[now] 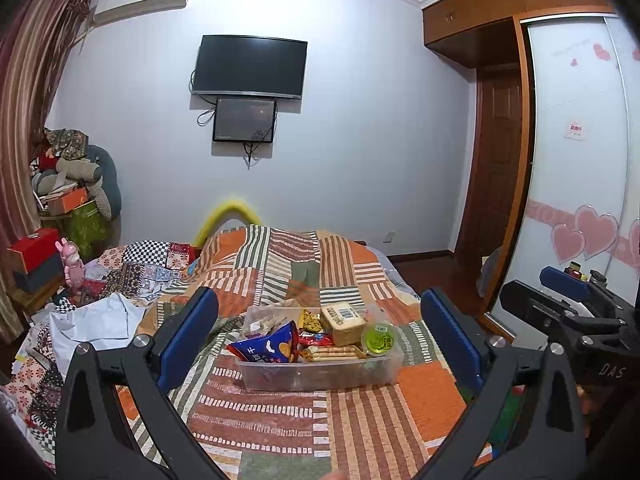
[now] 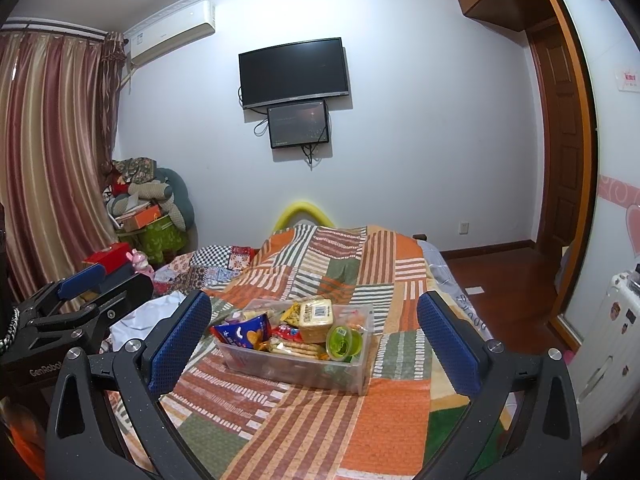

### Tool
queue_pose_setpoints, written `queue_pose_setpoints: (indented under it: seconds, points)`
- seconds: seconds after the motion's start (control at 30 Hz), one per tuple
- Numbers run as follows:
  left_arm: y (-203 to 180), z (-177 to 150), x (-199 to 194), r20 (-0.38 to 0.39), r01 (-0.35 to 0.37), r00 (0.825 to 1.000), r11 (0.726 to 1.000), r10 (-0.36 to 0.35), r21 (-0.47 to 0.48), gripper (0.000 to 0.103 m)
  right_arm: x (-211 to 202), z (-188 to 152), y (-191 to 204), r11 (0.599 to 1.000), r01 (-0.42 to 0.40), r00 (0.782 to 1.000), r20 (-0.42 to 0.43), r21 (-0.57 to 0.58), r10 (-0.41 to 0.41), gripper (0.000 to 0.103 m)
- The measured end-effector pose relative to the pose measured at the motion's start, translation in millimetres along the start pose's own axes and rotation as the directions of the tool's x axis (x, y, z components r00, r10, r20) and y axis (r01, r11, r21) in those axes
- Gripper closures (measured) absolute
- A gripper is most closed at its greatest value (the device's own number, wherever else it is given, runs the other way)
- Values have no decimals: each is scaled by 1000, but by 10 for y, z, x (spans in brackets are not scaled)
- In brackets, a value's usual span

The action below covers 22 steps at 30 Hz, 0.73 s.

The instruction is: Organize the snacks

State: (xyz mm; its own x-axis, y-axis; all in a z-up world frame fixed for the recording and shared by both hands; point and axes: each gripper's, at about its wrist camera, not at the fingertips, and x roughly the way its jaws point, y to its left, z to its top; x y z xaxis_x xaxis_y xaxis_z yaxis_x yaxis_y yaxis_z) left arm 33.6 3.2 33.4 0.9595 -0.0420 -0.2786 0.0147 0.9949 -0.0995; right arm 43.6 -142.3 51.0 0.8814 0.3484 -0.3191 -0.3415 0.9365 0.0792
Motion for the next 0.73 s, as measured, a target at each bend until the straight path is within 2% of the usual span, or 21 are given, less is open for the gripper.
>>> queue_pose_setpoints:
  seconds: [0.73]
  points:
    - [-15, 3, 18, -17, 35, 999, 999, -35, -11, 0, 4, 6, -9, 1000, 3, 1000, -4, 3, -3, 0]
